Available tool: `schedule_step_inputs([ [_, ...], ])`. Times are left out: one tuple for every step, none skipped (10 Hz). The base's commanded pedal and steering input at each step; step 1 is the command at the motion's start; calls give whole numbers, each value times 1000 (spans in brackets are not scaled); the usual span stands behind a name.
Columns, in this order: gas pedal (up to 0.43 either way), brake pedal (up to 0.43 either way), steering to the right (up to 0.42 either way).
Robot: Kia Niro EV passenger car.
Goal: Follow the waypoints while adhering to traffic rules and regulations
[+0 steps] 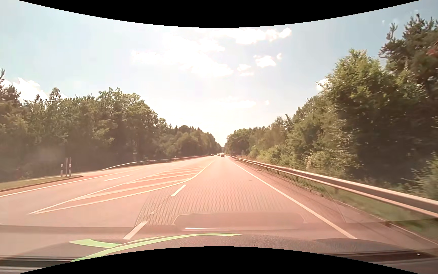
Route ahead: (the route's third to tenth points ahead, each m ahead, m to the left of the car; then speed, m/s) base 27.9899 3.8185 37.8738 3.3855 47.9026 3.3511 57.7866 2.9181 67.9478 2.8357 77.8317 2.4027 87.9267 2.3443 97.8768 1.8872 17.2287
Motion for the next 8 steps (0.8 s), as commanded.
schedule_step_inputs([
  [39,0,2],
  [39,0,2],
  [39,0,2],
  [39,0,2],
  [39,0,2],
  [39,0,2],
  [39,0,2],
  [39,0,2],
])
